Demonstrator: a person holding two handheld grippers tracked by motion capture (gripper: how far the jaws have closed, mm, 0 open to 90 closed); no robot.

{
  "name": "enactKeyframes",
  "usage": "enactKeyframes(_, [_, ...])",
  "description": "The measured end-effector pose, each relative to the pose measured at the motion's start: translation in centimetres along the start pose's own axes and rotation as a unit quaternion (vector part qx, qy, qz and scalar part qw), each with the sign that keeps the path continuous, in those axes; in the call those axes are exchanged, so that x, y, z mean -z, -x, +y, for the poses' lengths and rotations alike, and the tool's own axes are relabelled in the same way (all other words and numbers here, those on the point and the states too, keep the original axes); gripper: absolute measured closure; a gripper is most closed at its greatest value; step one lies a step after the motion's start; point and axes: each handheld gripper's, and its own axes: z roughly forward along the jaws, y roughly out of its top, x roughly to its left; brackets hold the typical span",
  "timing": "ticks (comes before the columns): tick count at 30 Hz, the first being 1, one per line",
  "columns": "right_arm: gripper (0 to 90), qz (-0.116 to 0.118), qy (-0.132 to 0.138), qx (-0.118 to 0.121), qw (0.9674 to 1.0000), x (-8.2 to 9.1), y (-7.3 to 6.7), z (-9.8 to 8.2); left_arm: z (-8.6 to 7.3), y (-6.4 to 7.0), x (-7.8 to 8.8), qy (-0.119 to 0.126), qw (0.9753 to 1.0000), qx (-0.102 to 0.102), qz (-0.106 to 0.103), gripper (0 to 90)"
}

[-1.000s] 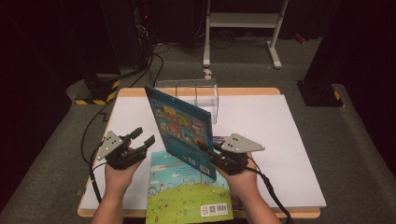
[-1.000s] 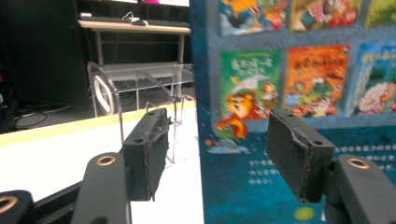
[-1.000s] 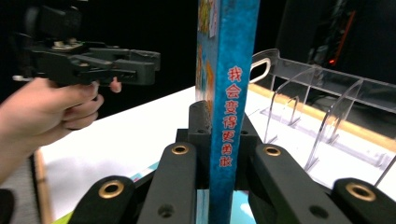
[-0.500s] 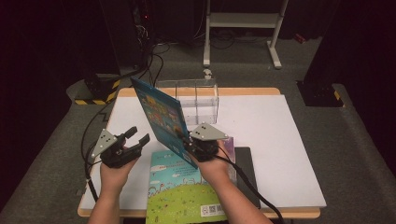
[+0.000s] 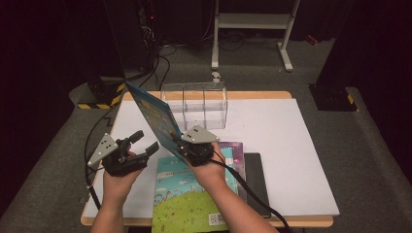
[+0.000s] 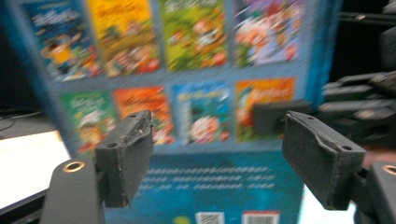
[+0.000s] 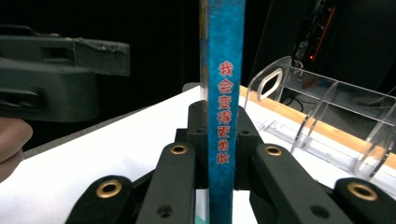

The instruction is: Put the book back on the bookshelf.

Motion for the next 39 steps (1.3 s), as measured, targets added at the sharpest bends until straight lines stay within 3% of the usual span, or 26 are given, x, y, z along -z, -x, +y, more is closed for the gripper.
enactKeyframes(3, [80.8,0.004,0.004,-0.001,1.0,0.0,-0.4,-0.2,0.7,0.9,0.5,0.02,0.9996,0.004,-0.017,21.8])
enactKeyframes(7, [79.6,0.006,0.007,0.002,1.0,0.0,-1.3,-0.4,1.3,2.2,0.8,0.033,0.9992,-0.005,-0.02,19.1])
enactKeyframes(13, [76.9,0.019,0.003,0.021,0.9996,0.1,-2.8,-0.8,1.4,2.5,0.8,0.037,0.9988,0.001,-0.031,17.3])
enactKeyframes(18, [75.1,0.017,-0.001,0.029,0.9994,0.2,-3.3,-1.0,1.5,2.6,1.0,0.045,0.9988,0.009,-0.016,15.1])
enactKeyframes(22, [63.6,0.036,-0.02,0.016,0.999,0.8,-2.8,-1.8,1.4,2.6,1.0,0.046,0.9989,0.006,-0.01,15.3])
enactKeyframes(25, [65.2,0.029,-0.03,0.026,0.9988,1.5,-2.6,-2.8,1.4,2.8,1.0,0.045,0.999,0.001,-0.006,15.3])
enactKeyframes(26, [70.7,0.021,-0.038,0.031,0.9986,1.9,-2.4,-3.5,1.4,2.8,0.9,0.043,0.9991,0.001,-0.003,15.2])
enactKeyframes(28, [72.3,0.022,-0.038,0.024,0.9987,2.0,-2.2,-3.6,1.3,2.9,0.6,0.04,0.9992,0.002,0.001,14.9])
enactKeyframes(29, [71.9,0.034,-0.04,0.015,0.9985,2.1,-2.1,-3.6,1.3,2.9,0.4,0.033,0.9995,0.001,0.003,14.9])
enactKeyframes(30, [71.9,0.033,-0.042,0.016,0.9984,1.9,-2.5,-3.5,1.1,3.0,0.1,0.023,0.9996,0.001,0.014,14.4])
enactKeyframes(39, [67.4,0.052,-0.053,0.026,0.9969,0.4,-4.3,-2.4,0.9,2.0,0.2,0.016,0.9981,0.009,0.058,16.0])
